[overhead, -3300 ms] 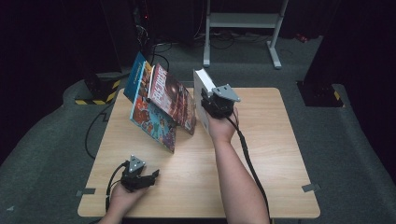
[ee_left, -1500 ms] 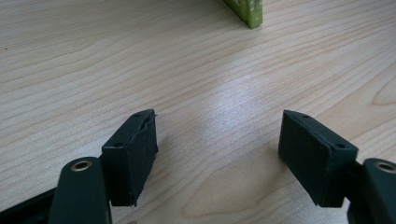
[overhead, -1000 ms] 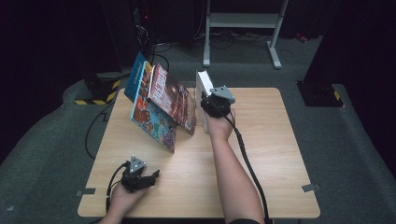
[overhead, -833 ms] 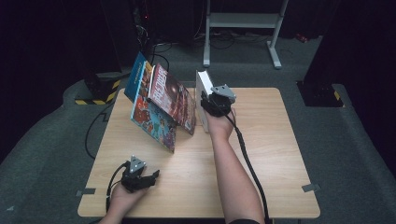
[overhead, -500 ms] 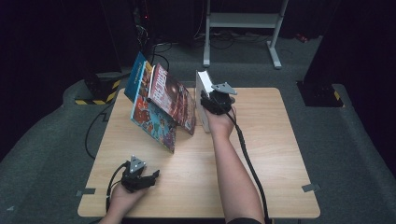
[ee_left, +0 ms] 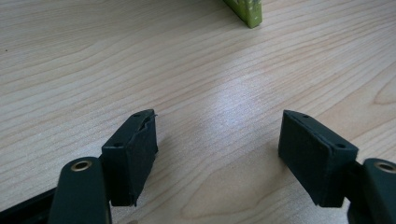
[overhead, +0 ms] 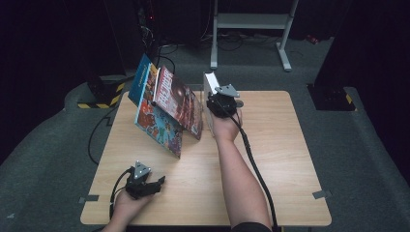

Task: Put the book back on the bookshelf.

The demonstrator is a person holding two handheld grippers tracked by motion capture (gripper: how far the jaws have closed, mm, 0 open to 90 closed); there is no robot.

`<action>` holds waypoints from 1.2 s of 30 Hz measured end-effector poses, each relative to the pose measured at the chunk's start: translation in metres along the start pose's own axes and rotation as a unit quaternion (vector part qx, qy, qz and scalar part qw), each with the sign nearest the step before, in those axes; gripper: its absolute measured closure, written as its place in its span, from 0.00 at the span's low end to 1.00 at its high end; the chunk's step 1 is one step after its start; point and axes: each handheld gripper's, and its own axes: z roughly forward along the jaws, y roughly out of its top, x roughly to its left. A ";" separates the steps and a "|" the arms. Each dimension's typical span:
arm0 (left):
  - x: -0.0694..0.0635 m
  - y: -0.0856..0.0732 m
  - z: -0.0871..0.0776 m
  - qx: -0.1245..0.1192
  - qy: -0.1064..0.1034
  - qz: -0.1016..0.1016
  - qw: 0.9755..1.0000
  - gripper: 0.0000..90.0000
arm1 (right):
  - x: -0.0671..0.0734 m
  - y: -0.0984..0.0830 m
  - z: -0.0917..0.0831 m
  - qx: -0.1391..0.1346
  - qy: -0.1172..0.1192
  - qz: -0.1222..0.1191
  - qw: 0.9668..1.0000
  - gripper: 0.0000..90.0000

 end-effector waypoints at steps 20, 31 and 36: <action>0.000 0.000 0.000 0.000 -0.002 0.003 1.000 0.31 | 0.004 0.010 0.013 -0.016 -0.014 -0.002 1.000 0.60; -0.001 0.000 0.000 0.001 -0.003 0.004 1.000 0.32 | 0.008 0.006 0.018 -0.014 -0.017 -0.003 1.000 0.60; -0.001 0.000 0.000 0.001 -0.003 0.006 1.000 0.32 | 0.008 0.003 0.018 -0.018 -0.016 -0.008 1.000 0.60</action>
